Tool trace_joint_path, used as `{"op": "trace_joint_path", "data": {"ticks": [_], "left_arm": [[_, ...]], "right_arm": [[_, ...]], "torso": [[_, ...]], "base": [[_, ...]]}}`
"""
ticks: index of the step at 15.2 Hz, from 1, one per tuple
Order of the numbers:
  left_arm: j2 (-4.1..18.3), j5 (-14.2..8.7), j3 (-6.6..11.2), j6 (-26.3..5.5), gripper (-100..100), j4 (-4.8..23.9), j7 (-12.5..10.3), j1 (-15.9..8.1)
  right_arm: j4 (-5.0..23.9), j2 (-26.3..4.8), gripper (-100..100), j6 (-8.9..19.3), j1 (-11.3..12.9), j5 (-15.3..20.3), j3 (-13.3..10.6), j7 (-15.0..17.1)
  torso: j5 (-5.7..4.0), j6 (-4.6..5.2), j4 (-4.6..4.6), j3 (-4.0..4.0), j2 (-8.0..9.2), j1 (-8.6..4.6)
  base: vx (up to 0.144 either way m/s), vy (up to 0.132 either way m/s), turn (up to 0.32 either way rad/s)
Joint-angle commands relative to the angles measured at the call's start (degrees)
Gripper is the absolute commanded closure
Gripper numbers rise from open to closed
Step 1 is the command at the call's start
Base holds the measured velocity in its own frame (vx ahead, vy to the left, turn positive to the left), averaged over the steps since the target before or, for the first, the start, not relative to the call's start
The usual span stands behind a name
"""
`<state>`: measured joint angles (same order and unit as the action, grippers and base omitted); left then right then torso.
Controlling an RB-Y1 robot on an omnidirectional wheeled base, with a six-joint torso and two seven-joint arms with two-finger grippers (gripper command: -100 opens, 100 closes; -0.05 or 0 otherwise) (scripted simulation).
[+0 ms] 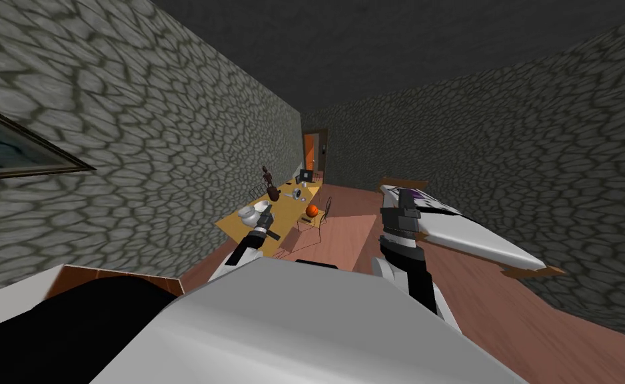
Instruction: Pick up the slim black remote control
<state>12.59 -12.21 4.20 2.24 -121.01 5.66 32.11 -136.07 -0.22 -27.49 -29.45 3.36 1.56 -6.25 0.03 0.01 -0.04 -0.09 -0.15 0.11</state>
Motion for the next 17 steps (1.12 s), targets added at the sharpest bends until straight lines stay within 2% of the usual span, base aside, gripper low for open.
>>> {"op": "trace_joint_path", "data": {"ticks": [1,2,4,5,6,7,8,10,13,15,16,17], "left_arm": [[-0.04,-0.18,0.07,-1.78,-100,0.14,0.34,0.19],[0.43,-0.98,0.6,-3.63,-100,1.27,0.88,0.45],[0.43,-0.98,0.6,-4.56,-100,1.27,0.88,0.45],[0.87,-1.79,1.14,-6.24,-100,2.42,1.44,0.72],[0.87,-1.79,1.14,-7.31,-100,2.42,1.44,0.72],[0.87,-1.79,1.14,-7.41,-100,2.42,1.44,0.72],[1.29,-2.62,1.7,-9.26,-100,3.61,2.01,0.99],[1.29,-2.62,1.7,-10.32,-100,3.61,2.01,0.99],[2.06,-4.33,2.83,-14.81,-100,6.03,3.18,1.55],[2.06,-4.33,2.83,-16.27,-100,6.03,3.18,1.55],[2.41,-5.19,3.41,-17.79,-100,7.27,3.77,1.84],[2.41,-5.19,3.41,-19.0,-100,7.27,3.77,1.84]], "right_arm": [[0.0,0.0,0,0.0,0.0,0.0,0.0,0.0],[0.0,0.0,0,0.0,0.0,0.0,0.0,0.0],[0.0,0.0,0,0.0,0.0,0.0,0.0,0.0],[0.0,0.0,0,0.0,0.0,0.0,0.0,0.0],[0.0,0.0,0,0.0,0.0,0.0,0.0,0.0],[0.0,0.0,0,0.0,0.0,0.0,0.0,0.0],[0.0,0.0,0,0.0,0.0,0.0,0.0,0.0],[0.0,0.0,0,0.0,0.0,0.0,0.0,0.0],[0.0,0.0,0,0.0,0.0,0.0,0.0,0.0],[0.0,0.0,0,0.0,0.0,0.0,0.0,0.0],[0.0,0.0,0,0.0,0.0,0.0,0.0,0.0],[0.0,0.0,0,0.0,0.0,0.0,0.0,0.0]], "torso": [[0.0,0.0,0.0,0.0,0.0,0.0],[0.0,-0.02,0.0,0.01,0.02,-0.02],[0.0,0.0,0.0,0.0,0.0,-0.01],[-0.01,-0.01,0.01,0.01,0.01,-0.04],[-0.01,0.01,0.0,0.01,0.01,-0.04],[0.0,0.0,0.0,0.01,0.01,-0.03],[-0.01,-0.01,0.01,0.01,0.03,-0.04],[0.0,0.0,0.0,0.01,0.01,-0.02],[0.0,0.0,0.0,0.01,0.01,-0.02],[0.01,0.01,0.0,-0.02,-0.03,0.03],[0.0,-0.02,0.0,-0.01,-0.01,0.01],[0.0,0.0,0.0,-0.01,-0.01,-0.01]], "base": [[0.023,0.021,-0.033],[0.028,0.022,-0.119],[0.027,0.019,-0.088],[0.027,0.019,-0.122],[0.028,0.022,-0.142],[0.018,0.017,-0.047],[0.025,0.018,-0.14],[0.024,0.022,-0.092],[0.031,0.026,-0.139],[0.033,0.032,-0.11],[0.029,0.023,-0.109],[0.03,0.024,-0.136]]}}
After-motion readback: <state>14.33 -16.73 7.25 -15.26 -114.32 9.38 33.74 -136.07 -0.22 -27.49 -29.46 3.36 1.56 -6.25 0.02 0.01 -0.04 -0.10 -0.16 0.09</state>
